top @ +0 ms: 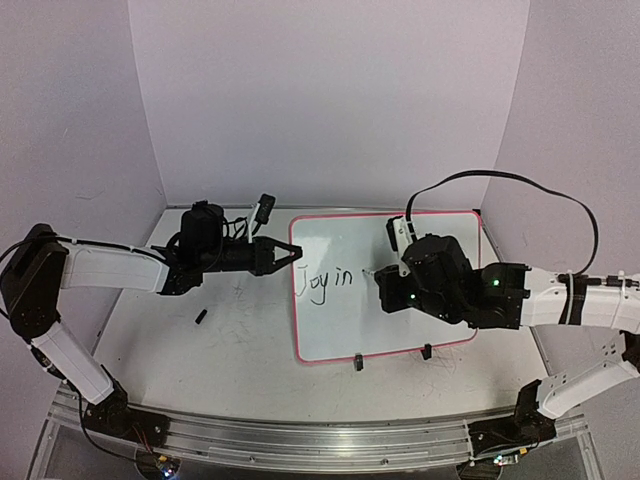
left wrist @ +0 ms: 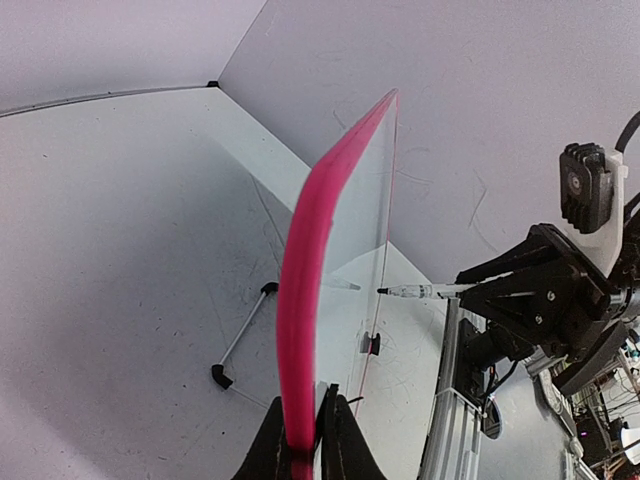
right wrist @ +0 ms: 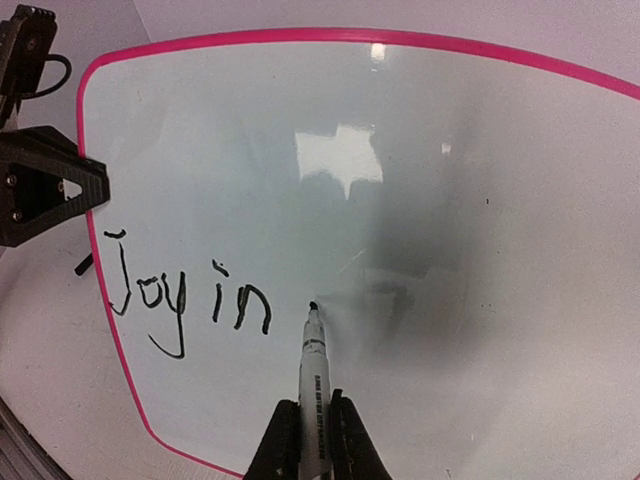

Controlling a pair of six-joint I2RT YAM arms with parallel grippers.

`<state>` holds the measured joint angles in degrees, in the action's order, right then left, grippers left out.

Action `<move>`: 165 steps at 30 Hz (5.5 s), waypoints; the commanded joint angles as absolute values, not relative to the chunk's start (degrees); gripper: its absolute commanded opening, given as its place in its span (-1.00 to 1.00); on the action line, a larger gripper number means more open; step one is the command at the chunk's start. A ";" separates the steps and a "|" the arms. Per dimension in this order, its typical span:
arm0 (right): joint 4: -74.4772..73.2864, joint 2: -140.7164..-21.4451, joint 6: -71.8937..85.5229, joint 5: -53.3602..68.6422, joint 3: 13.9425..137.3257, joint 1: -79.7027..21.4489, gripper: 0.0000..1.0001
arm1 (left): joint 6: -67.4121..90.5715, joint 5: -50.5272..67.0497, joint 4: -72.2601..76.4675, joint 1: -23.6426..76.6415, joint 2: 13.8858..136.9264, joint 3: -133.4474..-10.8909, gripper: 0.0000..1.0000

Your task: Write a sentence on the whiteboard

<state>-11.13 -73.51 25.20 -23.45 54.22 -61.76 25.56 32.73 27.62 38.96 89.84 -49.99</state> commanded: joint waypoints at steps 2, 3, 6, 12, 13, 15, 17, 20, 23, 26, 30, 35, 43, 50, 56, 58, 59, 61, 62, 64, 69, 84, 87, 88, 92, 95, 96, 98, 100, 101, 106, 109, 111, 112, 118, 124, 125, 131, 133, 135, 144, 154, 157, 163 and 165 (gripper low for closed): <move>-10.90 -73.94 26.23 -27.16 56.25 -61.61 -1.00 | 24.77 27.56 27.21 38.88 88.57 -49.43 -1.00; -10.87 -73.82 26.24 -27.18 56.22 -61.61 -1.00 | 24.84 27.57 27.26 38.85 88.61 -49.43 -1.00; -10.81 -73.32 26.27 -27.26 56.09 -61.62 -1.00 | 24.79 27.52 27.33 38.85 88.57 -49.35 -1.00; -10.59 -73.67 26.09 -28.42 56.63 -61.62 -1.00 | 24.87 27.67 27.33 38.85 88.27 -49.30 -1.00; -10.44 -73.86 25.89 -28.36 56.85 -61.65 -1.00 | 24.87 27.72 27.33 38.85 88.24 -49.30 -1.00; -10.02 -74.13 25.77 -28.26 57.24 -61.66 -1.00 | 24.87 27.88 27.33 38.85 88.24 -49.34 -1.00; -9.74 -74.26 25.53 -28.26 57.44 -61.63 -1.00 | 24.87 27.94 27.33 38.85 88.25 -49.34 -1.00; -9.35 -74.32 25.21 -28.23 57.51 -61.65 -1.00 | 25.01 27.98 27.31 38.85 88.36 -49.35 -1.00; -9.23 -74.83 25.13 -28.52 57.64 -61.61 -1.00 | 25.05 28.16 27.31 38.85 88.42 -49.35 -1.00; -9.23 -75.32 25.49 -28.63 57.53 -61.65 -1.00 | 25.04 28.21 27.33 38.87 88.32 -49.30 -1.00; -9.23 -75.69 26.19 -28.95 57.12 -61.61 -1.00 | 25.08 28.24 27.33 38.85 88.23 -49.19 -1.00; -9.23 -75.76 26.37 -29.86 57.13 -61.62 -1.00 | 25.13 28.39 27.33 38.85 88.15 -49.28 -1.00; -10.22 -75.32 27.60 -27.98 55.66 -61.62 -1.00 | 25.05 28.40 27.31 38.85 88.25 -49.30 -1.00; -10.98 -74.86 28.84 -26.22 54.04 -61.63 -1.00 | 25.05 28.44 27.33 38.85 88.42 -49.44 -1.00; -11.26 -74.84 29.79 -25.38 53.23 -61.81 -1.00 | 25.14 28.46 27.33 38.86 88.36 -49.43 -1.00; -11.39 -74.69 30.04 -25.35 52.98 -61.87 -1.00 | 25.14 28.42 27.31 38.85 88.43 -49.44 -1.00; -11.48 -74.61 30.20 -25.26 52.82 -61.92 -1.00 | 25.14 28.45 27.32 38.85 88.42 -49.48 -1.00; -11.68 -74.47 30.61 -25.10 52.47 -62.07 -1.00 | 25.14 28.46 27.32 38.85 88.49 -49.54 -1.00; -11.77 -74.44 30.83 -25.03 52.28 -62.13 -1.00 | 25.14 28.48 27.30 38.85 88.51 -49.56 -1.00; -11.90 -74.31 31.27 -24.82 51.86 -62.35 -1.00 | 25.18 28.53 27.29 38.85 88.51 -49.63 -1.00; -12.29 -74.10 32.32 -24.70 50.94 -62.77 -1.00 | 25.22 28.52 27.33 38.85 88.61 -49.56 -1.00; -9.96 -69.25 29.07 -25.32 51.70 -62.87 -1.00 | 25.40 28.62 27.30 38.85 88.51 -49.41 -1.00; -6.11 -69.11 27.65 -23.47 51.03 -62.83 -1.00 | 25.40 28.63 27.32 38.85 88.55 -49.55 -1.00; -5.83 -69.50 27.45 -23.73 51.28 -62.82 -1.00 | 25.40 28.66 27.30 38.86 88.61 -49.60 -1.00; -5.32 -71.83 27.07 -24.20 52.98 -62.81 -1.00 | 25.49 28.74 27.32 38.91 88.51 -49.64 -1.00; -5.01 -72.80 27.60 -24.98 53.33 -62.81 -1.00 | 25.47 28.83 27.32 38.90 88.35 -49.65 -1.00; -5.01 -73.11 27.73 -25.12 53.35 -62.82 -1.00 | 25.42 28.83 27.33 38.91 88.26 -49.58 -1.00; -5.04 -73.30 27.99 -25.51 53.29 -62.84 -1.00 | 25.40 28.80 27.33 38.93 88.24 -49.56 -1.00; -5.09 -73.48 28.01 -25.95 53.38 -62.81 -1.00 | 25.40 28.90 27.33 38.92 88.31 -49.55 -1.00; -5.08 -73.63 28.03 -26.11 53.48 -62.84 -1.00 | 25.40 28.95 27.33 38.91 88.38 -49.56 -1.00; -5.10 -74.81 28.00 -26.49 53.85 -62.82 -1.00 | 25.33 28.94 27.33 38.93 88.54 -49.72 -1.00; -5.10 -75.43 27.99 -26.48 53.96 -62.76 -1.00 | 25.31 29.00 27.32 38.89 88.42 -49.83 -1.00; -5.04 -75.67 28.16 -26.80 53.87 -62.81 -1.00 | 25.27 28.97 27.33 38.91 88.47 -49.80 -1.00; -5.07 -75.73 28.36 -27.08 53.79 -62.79 -1.00 | 25.28 28.99 27.33 38.91 88.50 -49.81 -1.00; -8.11 -74.86 30.02 -29.12 53.29 -62.79 -1.00 | 25.21 29.00 27.33 38.90 88.51 -49.68 -1.00; -11.53 -72.65 31.64 -31.73 52.54 -62.83 -1.00 | 25.26 29.06 27.33 38.93 88.63 -49.72 -1.00; -11.81 -72.11 31.71 -31.70 52.49 -62.84 -1.00 | 25.31 29.09 27.32 38.93 88.70 -49.73 -1.00; -8.76 -66.98 29.49 -27.45 50.42 -61.63 -1.00 | 25.57 29.09 27.33 38.93 88.94 -49.85 -1.00; -7.97 -67.13 28.62 -26.73 50.11 -59.72 -1.00 | 25.56 29.14 27.32 38.94 89.06 -49.96 -1.00; -5.81 -67.24 27.06 -26.17 50.39 -59.14 -1.00 | 25.49 29.17 27.31 38.94 89.15 -50.05 -1.00; -2.34 -70.23 24.40 -23.39 51.61 -58.88 -1.00 | 25.83 29.41 27.33 38.94 89.21 -50.58 -1.00; -3.42 -70.87 25.60 -24.87 51.39 -58.81 -1.00 | 25.93 29.68 27.33 38.94 88.78 -50.33 -1.00; -4.05 -70.51 25.76 -24.88 51.22 -58.81 -1.00 | 25.84 29.70 27.33 38.94 88.78 -50.24 -1.00; -4.49 -68.93 25.88 -23.54 50.25 -58.82 -1.00 | 25.75 29.57 27.33 38.93 88.85 -50.14 -1.00; -4.87 -68.77 26.18 -23.35 49.87 -58.83 -1.00 | 25.75 29.53 27.32 38.94 88.88 -50.15 -1.00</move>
